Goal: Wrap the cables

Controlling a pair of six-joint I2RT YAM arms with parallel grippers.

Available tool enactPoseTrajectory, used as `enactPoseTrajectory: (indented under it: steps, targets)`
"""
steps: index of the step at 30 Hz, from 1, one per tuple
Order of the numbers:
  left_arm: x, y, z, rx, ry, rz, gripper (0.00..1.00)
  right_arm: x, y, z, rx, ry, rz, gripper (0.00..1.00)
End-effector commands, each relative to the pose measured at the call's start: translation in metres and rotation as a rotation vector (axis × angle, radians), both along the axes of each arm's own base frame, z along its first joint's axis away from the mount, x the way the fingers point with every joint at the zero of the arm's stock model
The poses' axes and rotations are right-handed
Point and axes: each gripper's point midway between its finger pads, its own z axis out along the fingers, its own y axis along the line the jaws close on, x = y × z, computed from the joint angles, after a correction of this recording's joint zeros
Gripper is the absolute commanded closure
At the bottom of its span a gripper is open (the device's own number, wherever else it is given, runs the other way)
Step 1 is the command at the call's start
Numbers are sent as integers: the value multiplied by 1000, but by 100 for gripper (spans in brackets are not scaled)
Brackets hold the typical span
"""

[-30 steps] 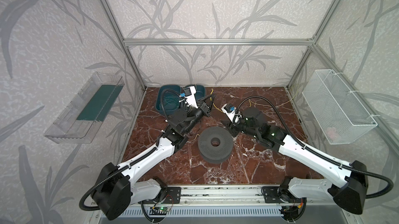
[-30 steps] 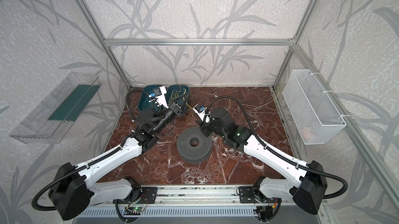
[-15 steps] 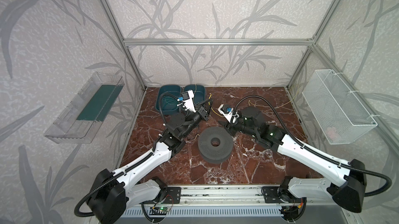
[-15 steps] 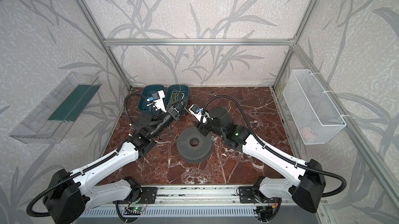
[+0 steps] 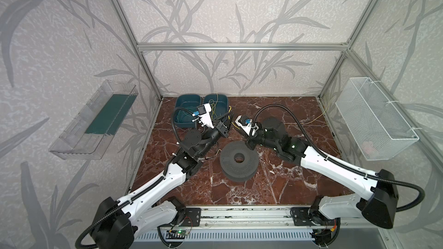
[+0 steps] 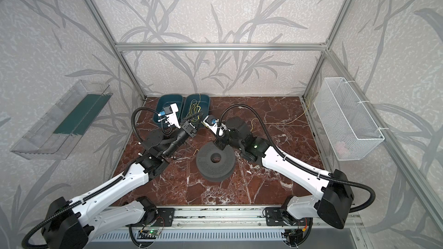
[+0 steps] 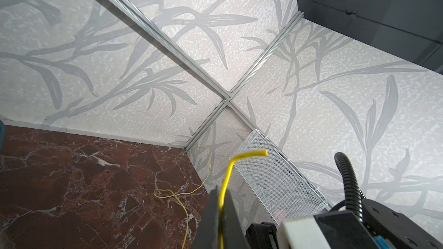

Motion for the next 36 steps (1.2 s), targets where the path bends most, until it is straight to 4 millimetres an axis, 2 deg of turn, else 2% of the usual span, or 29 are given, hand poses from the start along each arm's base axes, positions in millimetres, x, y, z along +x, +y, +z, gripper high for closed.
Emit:
enactPoseTrajectory:
  steps: [1,2,4,6,8,10,14,17,19,23,28,31,34,36]
  targets:
    - [1,12,-3,20,3,52,52,-1,-9,15,57,-23,-34,100]
    - [1,17,-5,29,18,75,37,0,-12,12,51,-27,-51,100]
    - [-1,31,-18,63,71,131,25,1,-22,5,34,-30,-89,100]
    - [-7,49,-39,118,157,193,24,1,-33,-5,6,-17,-126,100]
    - [-18,68,-78,203,304,241,25,-3,-45,-20,-13,8,-161,100]
    - [-35,78,-116,253,448,231,26,-7,-54,-32,-29,21,-180,100]
    - [-75,66,-193,264,681,60,26,-13,-73,-61,-84,59,-233,100]
    - [-94,54,-235,216,768,-43,26,-18,-77,-88,-93,110,-247,100]
    - [-97,55,-245,204,777,-49,26,-20,-76,-105,-107,152,-245,100]
    - [-99,57,-245,243,759,-46,25,-23,-76,-137,-176,235,-248,100]
    - [-96,47,-264,221,768,-88,25,-21,-77,-162,-208,267,-272,100]
    - [-89,39,-267,197,726,-108,31,-19,-75,-169,-211,271,-273,100]
    - [-84,34,-271,209,723,-120,43,-19,-73,-179,-227,288,-268,100]
    - [-80,34,-273,208,727,-109,43,-20,-72,-184,-236,301,-266,100]
